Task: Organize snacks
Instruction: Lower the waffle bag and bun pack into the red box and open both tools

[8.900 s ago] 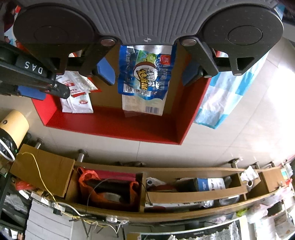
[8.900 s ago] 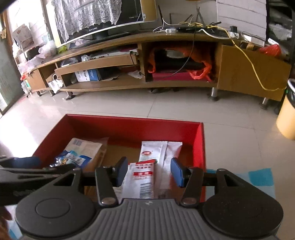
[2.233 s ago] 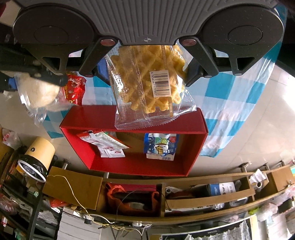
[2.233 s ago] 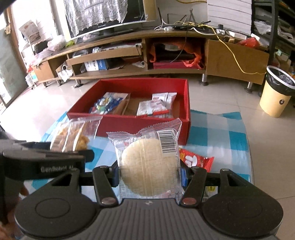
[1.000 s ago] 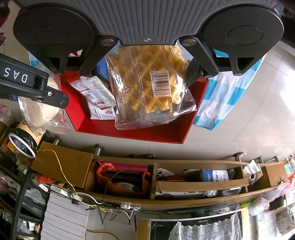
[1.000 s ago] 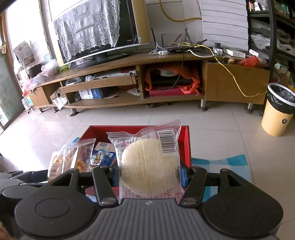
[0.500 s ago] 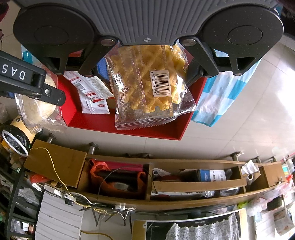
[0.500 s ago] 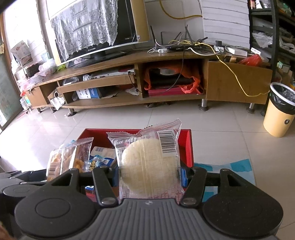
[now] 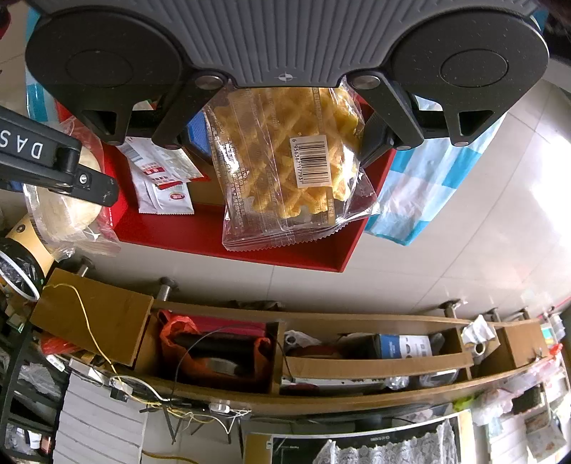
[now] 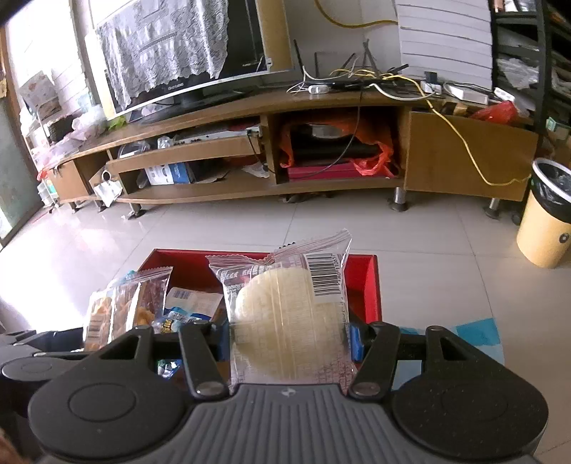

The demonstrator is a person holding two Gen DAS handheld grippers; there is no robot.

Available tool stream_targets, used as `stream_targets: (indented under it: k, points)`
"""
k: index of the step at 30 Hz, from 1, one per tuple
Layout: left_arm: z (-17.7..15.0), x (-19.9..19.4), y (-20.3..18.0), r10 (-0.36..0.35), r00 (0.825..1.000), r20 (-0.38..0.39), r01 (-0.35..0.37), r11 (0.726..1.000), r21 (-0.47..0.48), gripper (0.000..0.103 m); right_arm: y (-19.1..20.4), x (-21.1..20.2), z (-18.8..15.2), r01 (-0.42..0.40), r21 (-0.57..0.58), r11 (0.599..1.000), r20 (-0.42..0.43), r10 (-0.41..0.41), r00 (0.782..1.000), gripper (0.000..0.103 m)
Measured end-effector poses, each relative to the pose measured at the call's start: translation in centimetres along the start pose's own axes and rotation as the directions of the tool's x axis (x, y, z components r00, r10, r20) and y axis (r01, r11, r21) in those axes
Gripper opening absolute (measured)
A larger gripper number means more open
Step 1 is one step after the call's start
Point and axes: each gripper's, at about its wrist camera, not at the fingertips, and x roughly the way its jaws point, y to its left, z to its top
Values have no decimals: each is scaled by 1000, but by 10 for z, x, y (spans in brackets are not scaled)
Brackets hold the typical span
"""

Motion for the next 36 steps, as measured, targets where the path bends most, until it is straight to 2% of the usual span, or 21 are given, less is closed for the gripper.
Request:
stream_targets:
  k: [19, 36]
  points:
    - [4, 33, -1, 51, 998, -28, -51, 999, 8, 85, -3, 57, -8, -8, 5, 1000, -74, 8, 997, 57]
    - [7, 30, -2, 69, 997, -20, -69, 998, -4, 97, -11, 61, -6, 7, 40, 999, -82, -4, 997, 63]
